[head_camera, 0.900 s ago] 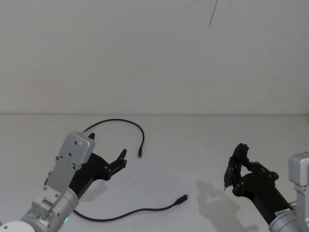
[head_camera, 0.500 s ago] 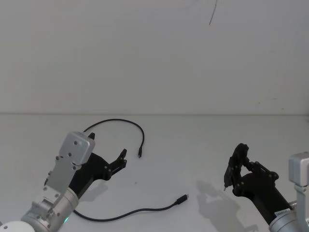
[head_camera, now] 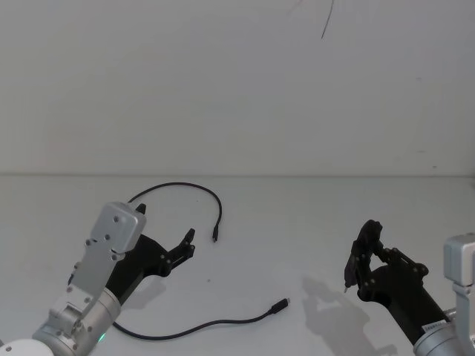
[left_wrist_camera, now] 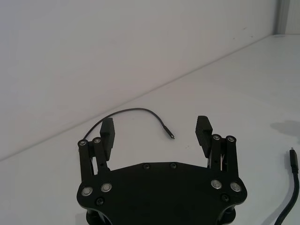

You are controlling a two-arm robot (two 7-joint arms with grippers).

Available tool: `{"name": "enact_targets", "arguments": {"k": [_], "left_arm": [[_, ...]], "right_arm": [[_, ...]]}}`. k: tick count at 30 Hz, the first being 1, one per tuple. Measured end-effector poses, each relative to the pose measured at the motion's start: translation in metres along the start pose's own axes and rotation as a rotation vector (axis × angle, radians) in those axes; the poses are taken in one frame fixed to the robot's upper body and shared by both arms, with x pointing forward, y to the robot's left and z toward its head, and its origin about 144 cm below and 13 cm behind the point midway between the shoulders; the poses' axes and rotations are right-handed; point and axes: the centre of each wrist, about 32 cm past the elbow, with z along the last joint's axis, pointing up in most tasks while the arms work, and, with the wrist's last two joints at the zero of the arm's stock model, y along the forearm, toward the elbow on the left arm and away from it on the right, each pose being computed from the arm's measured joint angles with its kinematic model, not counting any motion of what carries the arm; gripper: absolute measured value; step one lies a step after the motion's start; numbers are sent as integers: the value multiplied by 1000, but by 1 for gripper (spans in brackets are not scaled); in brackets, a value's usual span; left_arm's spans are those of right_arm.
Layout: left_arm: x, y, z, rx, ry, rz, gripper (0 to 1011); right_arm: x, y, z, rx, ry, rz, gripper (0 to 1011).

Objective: Pick up the data cable with the one hand.

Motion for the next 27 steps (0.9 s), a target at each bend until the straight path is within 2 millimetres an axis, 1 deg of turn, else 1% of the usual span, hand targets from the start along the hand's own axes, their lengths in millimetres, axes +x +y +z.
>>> {"name": "enact_targets", "arguments": {"k": [27], "left_arm": [[0,0,0,0,0,-1,1001]], "right_arm": [[0,0,0,0,0,0,269]]}}
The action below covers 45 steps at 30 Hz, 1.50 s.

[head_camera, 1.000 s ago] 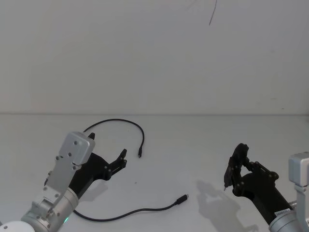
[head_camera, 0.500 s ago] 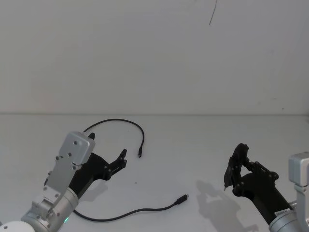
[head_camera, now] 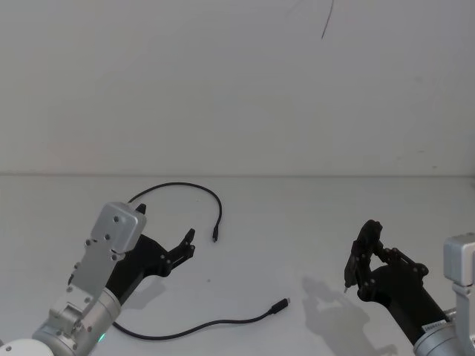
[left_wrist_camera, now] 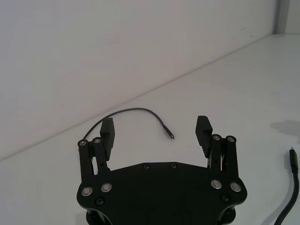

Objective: Pick up the data cable with the one hand.

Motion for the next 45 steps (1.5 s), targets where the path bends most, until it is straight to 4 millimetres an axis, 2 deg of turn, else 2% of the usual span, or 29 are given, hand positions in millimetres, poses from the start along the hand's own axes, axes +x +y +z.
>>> {"name": "enact_targets", "arguments": {"k": [10,34,45], "left_arm": [[10,1,1,16,-26,-52,1001],[69,3,17,126,-79,-428,1001],[75,-1,27,222,-52,-528,1001]], "right_arm": [[0,0,0,0,0,0,269],[0,0,0,0,0,0,269],[0,0,0,0,0,0,269]]}}
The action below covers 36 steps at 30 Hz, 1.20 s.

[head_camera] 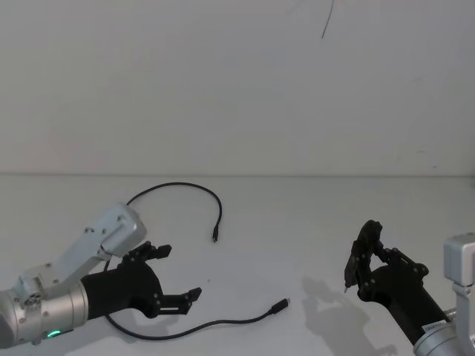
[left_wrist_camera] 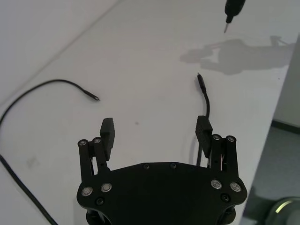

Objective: Pick up the data cable with the one hand.

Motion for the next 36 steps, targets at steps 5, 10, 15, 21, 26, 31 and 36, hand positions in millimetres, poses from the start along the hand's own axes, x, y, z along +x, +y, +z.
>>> {"name": "enact_targets", "arguments": {"k": [5,10,15,21,26,31,36], "left_arm": [[-2,-2,4,33,15,-12,1001],[-6,-8,9,64,30,-8,1001],[-10,-14,12,94,34,-6,1001],[-14,-20,13,121,27,-11,1001],[-16,-26,11,142,17,-19,1001],[-18,-29,9,152,8,-34,1001],[-20,-33,7,162,-3,-45,1001]], "right_arm": [[0,0,0,0,0,0,269],[0,0,0,0,0,0,269],[0,0,0,0,0,0,269],[0,0,0,0,0,0,269],[0,0,0,0,0,0,269],[0,0,0,0,0,0,269],[0,0,0,0,0,0,269]]}}
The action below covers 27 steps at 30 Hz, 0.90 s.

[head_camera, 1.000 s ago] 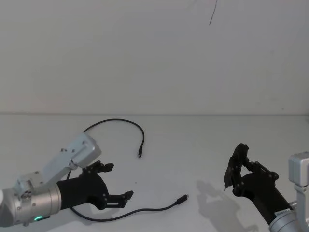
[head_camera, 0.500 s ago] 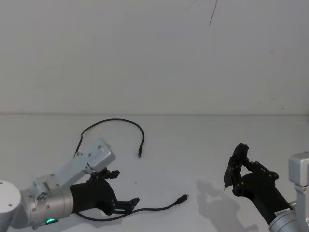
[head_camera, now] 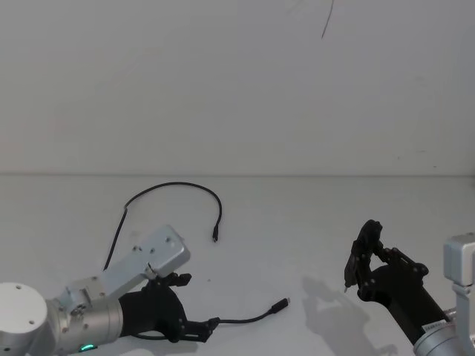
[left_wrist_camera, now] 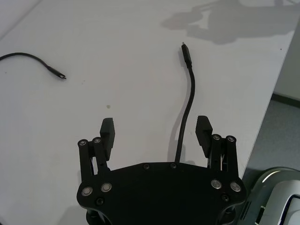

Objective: Pick up the data cable with the one hand.

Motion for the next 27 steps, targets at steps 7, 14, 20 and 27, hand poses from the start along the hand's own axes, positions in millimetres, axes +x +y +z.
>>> {"name": "enact_targets", "arguments": {"k": [7,14,20,27], "left_arm": [[-1,-6,-2,10,-10,-4,1001],[-2,-11,-2,20,-12,2,1001],[-2,-14,-3,27,-11,7,1001],[-3,-17,-3,33,-11,12,1001]], "right_arm": [[0,0,0,0,0,0,269],[0,0,0,0,0,0,269],[0,0,0,0,0,0,269],[0,0,0,0,0,0,269]]}}
